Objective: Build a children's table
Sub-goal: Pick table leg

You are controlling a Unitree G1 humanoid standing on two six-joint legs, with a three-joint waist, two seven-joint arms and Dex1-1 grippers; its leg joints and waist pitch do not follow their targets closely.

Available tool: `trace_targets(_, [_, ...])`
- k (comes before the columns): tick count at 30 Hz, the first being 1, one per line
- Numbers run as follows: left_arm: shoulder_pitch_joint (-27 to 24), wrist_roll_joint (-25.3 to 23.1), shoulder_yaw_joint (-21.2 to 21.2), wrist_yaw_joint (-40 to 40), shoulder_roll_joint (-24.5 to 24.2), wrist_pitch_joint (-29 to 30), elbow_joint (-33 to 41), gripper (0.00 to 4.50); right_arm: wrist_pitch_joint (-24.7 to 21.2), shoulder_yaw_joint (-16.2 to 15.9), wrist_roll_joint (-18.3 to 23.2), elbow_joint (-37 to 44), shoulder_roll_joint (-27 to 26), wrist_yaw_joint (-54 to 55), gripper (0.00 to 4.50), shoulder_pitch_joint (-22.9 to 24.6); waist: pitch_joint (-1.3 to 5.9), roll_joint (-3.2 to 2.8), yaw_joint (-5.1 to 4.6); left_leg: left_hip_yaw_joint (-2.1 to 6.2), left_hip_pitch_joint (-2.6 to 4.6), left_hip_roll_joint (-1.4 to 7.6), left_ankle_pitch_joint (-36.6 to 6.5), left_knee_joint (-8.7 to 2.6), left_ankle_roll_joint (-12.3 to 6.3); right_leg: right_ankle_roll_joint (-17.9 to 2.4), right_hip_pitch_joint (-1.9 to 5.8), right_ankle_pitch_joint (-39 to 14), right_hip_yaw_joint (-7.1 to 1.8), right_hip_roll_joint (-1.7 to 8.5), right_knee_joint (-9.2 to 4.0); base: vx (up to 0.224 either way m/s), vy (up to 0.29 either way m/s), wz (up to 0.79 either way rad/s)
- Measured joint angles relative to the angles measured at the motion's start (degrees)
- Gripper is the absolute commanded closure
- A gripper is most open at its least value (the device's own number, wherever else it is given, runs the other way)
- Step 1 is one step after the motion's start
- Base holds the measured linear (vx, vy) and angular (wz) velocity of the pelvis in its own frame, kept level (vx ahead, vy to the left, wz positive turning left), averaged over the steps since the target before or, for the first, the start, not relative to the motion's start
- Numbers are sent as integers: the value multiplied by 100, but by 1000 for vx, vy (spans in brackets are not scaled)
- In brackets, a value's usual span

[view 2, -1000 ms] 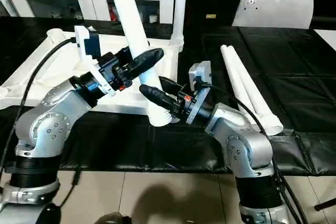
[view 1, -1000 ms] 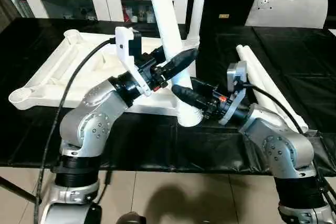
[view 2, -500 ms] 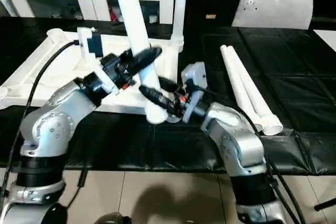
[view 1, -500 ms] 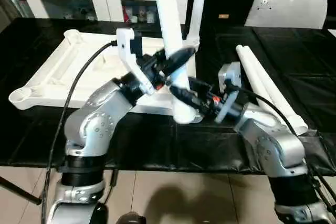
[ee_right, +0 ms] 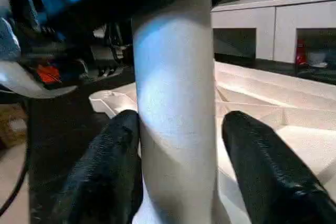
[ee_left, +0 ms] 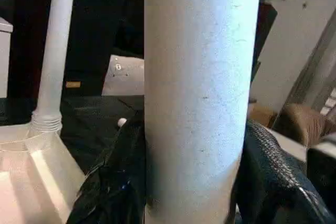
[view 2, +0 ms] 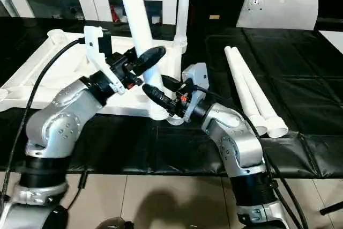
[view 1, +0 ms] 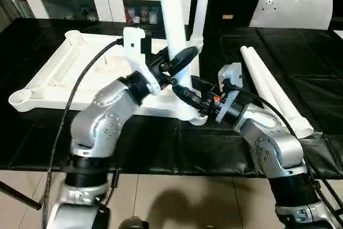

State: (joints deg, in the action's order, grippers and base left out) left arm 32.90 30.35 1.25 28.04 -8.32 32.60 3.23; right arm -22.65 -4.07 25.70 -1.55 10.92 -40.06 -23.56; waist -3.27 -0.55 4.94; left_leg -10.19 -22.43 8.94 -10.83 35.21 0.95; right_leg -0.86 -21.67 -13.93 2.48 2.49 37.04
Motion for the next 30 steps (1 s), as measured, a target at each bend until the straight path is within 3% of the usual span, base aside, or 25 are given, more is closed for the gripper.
trace_targets(4, [40, 82, -30, 630, -315, 25, -204, 264, -279, 77, 206, 2, 326, -353, 113, -151, 1, 2, 9, 0, -4, 0, 0, 5, -1, 0, 0, 1, 1, 1, -1, 0, 0, 0])
trace_targets(8, [75, 291, -240, 1829, -652, -55, -321, 264, -790, 33, 499, 15, 886, -1194, 109, -221, -3, 26, 9, 0, -9, 0, -1, 12, -4, 0, -2, 1, 1, 2, 0, 0, 0, 0])
trace_targets(20, [599, 644, -561, 3444, -750, -70, -672, 264, -1222, -381, 763, -41, 1396, -2481, 229, -570, -4, 47, 9, -2, -9, 0, 15, 17, -27, -9, -1, 18, 2, 5, 3, 0, 0, 0])
trace_targets(30, [694, 631, -624, 3662, -693, -70, -941, 264, -1331, -438, 769, -77, 1458, -2659, 254, -588, -2, 66, 9, -3, -10, 0, 21, 23, -35, -9, -1, 29, 2, 6, 4, 0, 0, 0])
